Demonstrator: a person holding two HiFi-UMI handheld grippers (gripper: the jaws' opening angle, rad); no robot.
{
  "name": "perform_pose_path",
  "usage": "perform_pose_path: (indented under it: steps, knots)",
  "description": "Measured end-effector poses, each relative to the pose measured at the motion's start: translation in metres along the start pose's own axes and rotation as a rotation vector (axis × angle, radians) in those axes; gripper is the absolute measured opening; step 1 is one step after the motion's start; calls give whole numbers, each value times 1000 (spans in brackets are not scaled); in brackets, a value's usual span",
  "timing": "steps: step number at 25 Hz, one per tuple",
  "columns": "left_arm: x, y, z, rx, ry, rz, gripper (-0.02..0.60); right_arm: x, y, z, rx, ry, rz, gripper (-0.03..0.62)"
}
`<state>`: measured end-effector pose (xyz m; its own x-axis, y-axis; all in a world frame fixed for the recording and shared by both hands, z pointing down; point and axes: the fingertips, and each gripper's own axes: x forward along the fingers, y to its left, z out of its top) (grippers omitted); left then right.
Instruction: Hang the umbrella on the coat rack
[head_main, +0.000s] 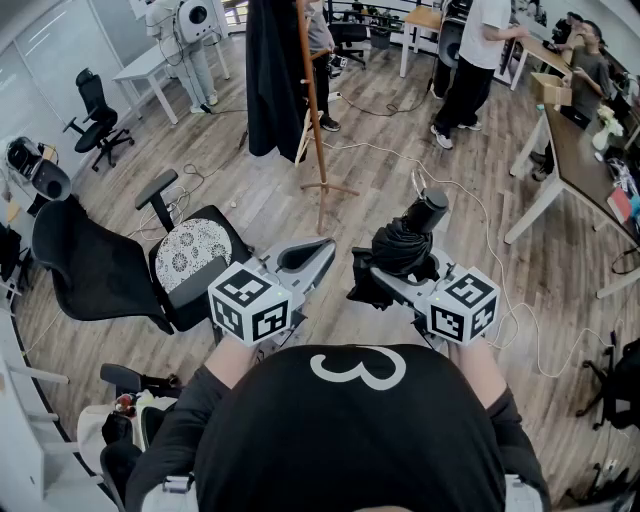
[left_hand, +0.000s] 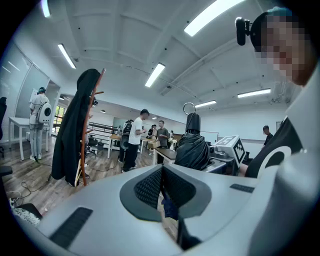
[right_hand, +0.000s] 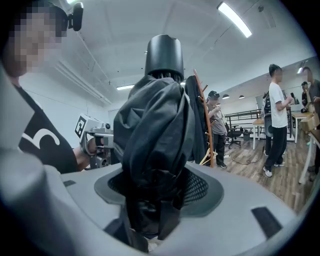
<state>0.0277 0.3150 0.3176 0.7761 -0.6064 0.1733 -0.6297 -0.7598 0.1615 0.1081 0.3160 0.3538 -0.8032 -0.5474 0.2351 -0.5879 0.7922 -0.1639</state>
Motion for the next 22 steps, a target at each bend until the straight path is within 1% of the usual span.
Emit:
perform_pose_path:
  steps: [4,10,18,22]
  knots:
    - [0,-6,-1,-4,9,0,15,-4,2,0,2,-1,2,281]
    - [0,-11,2,25,7,6,15,-6,4,0,-19,-17,9,281]
    - [3,-9,-2,14,17,15,15,-1,-2,-5,8,-13,27,281]
    - [9,-6,-1,15,17,16,15,2,-2,-4,-29,-10,41,281]
